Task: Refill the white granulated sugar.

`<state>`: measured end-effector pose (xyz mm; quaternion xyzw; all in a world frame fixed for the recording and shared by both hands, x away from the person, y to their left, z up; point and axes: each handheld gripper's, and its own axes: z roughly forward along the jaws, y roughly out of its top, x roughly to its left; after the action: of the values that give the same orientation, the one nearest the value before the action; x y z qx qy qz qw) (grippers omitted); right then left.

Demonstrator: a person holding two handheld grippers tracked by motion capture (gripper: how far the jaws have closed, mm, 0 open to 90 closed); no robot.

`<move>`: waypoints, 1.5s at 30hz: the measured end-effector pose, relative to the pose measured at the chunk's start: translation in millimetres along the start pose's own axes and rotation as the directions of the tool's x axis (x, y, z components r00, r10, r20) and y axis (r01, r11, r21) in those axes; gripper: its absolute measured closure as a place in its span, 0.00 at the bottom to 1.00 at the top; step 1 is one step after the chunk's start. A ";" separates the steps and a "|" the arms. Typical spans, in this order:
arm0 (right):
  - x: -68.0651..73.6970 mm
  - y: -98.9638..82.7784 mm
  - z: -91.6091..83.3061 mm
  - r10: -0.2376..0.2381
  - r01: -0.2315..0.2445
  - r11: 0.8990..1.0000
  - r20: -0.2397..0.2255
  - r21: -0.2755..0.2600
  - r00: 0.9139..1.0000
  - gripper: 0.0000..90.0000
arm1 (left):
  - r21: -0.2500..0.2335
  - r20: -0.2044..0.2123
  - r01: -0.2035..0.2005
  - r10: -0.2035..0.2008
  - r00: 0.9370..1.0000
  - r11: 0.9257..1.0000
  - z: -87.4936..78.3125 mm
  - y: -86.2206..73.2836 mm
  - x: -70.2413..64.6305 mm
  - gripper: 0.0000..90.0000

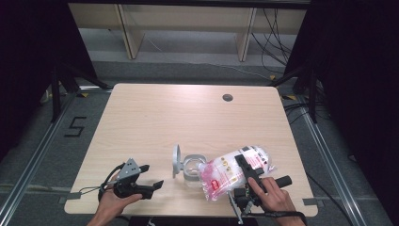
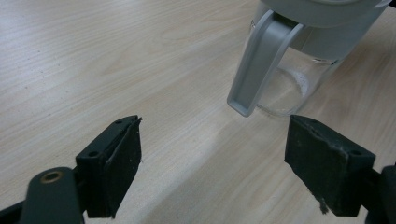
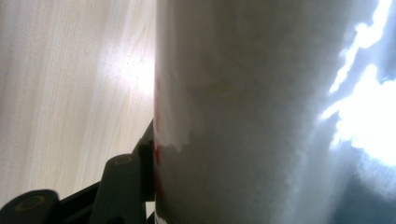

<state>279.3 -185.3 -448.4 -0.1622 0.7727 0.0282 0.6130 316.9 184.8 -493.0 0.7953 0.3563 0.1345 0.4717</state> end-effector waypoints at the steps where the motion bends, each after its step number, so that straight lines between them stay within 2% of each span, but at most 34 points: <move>1: -1.8 0.9 -0.1 -0.027 0.027 1.000 0.008 0.002 1.000 0.55 | -0.008 0.001 0.007 -0.007 1.000 1.000 0.3 0.0 -0.9 0.20; 2: -0.2 1.0 -0.2 -0.013 0.013 1.000 0.005 0.009 1.000 0.55 | -0.001 0.001 -0.002 0.002 1.000 1.000 -0.4 0.2 -0.2 0.20; 4: -0.9 1.5 -0.4 -0.021 0.021 1.000 -0.003 0.015 1.000 0.55 | 0.000 -0.004 0.002 -0.002 1.000 1.000 -0.7 0.5 -0.2 0.20; 5: -0.9 1.7 -0.4 -0.022 0.022 1.000 0.000 0.016 1.000 0.55 | -0.006 -0.005 0.020 -0.020 1.000 1.000 -0.1 0.1 -1.1 0.20; 7: -3.0 2.0 0.1 -0.065 0.065 0.998 0.022 0.000 0.998 0.55 | -0.001 -0.007 0.014 -0.014 1.000 1.000 -1.2 0.0 -1.0 0.20; 8: -2.4 1.9 0.6 -0.069 0.069 0.998 0.032 -0.005 0.997 0.55 | -0.001 -0.011 0.014 -0.014 1.000 1.000 -1.3 0.0 -1.3 0.20; 9: -3.4 1.8 0.0 -0.083 0.083 0.997 0.025 0.008 0.996 0.55 | -0.007 -0.002 0.006 -0.006 1.000 1.000 0.0 0.0 -1.4 0.20; 10: -3.4 1.8 0.0 -0.083 0.083 0.997 0.025 0.008 0.996 0.55 | -0.007 -0.002 0.006 -0.006 1.000 1.000 0.0 0.0 -1.4 0.20; 11: -3.0 1.4 0.1 -0.094 0.094 0.995 0.036 0.017 0.995 0.55 | -0.011 -0.002 0.026 -0.026 1.000 1.000 0.8 -0.5 -2.8 0.20; 14: -4.5 1.6 0.2 -0.111 0.111 0.994 0.040 0.018 0.993 0.55 | -0.006 0.000 0.011 -0.011 1.000 1.000 1.3 -0.5 -1.5 0.20; 15: -4.6 1.4 0.0 -0.106 0.105 0.994 0.035 0.029 0.994 0.56 | -0.005 0.000 0.024 -0.024 1.000 1.000 1.5 -0.7 -1.8 0.20; 27: -12.6 1.1 -0.7 -0.169 0.168 0.985 0.031 0.027 0.985 0.56 | -0.001 0.001 0.018 -0.018 1.000 1.000 1.4 -0.8 -1.9 0.20; 35: -10.6 1.1 -1.7 -0.154 0.154 0.988 0.030 0.025 0.988 0.56 | -0.007 -0.002 0.025 -0.025 1.000 1.000 1.1 -0.7 -2.1 0.20; 37: -11.2 1.5 -1.9 -0.157 0.157 0.987 0.029 0.022 0.987 0.56 | -0.007 -0.004 0.020 -0.020 1.000 1.000 0.7 -0.6 -1.8 0.20; 38: -11.2 1.4 -2.3 -0.149 0.148 0.989 0.029 0.023 0.988 0.56 | -0.007 -0.003 0.002 -0.002 1.000 1.000 0.5 -0.2 -0.8 0.20; 40: -11.5 0.8 -2.2 -0.149 0.148 0.989 0.032 0.020 0.988 0.56 | -0.007 -0.003 0.004 -0.004 1.000 1.000 0.5 -0.3 -0.8 0.20; 41: -13.6 0.9 -1.5 -0.169 0.169 0.986 0.044 0.007 0.985 0.57 | -0.007 -0.004 0.003 -0.004 1.000 1.000 0.5 -0.3 -0.8 0.20; 42: -13.6 0.9 -1.5 -0.169 0.169 0.986 0.044 0.007 0.985 0.57 | -0.007 -0.003 0.004 -0.004 1.000 1.000 0.5 -0.3 -0.8 0.20; 43: -8.5 1.1 -2.7 -0.112 0.111 0.994 0.044 0.016 0.993 0.57 | -0.005 -0.003 0.002 -0.002 1.000 1.000 0.5 -0.3 -0.7 0.20; 44: -10.9 2.4 -2.5 -0.146 0.146 0.989 0.049 0.006 0.988 0.57 | -0.006 -0.003 0.004 -0.004 1.000 1.000 0.7 -0.3 -0.9 0.20; 45: -10.9 2.4 -2.5 -0.146 0.146 0.989 0.049 0.006 0.988 0.57 | -0.006 -0.003 0.004 -0.004 1.000 1.000 0.7 -0.3 -0.9 0.20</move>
<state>278.4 -181.2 -437.8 -0.2170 0.7435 -0.0135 0.6324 316.5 183.8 -493.5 0.7931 0.3581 0.1357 0.4736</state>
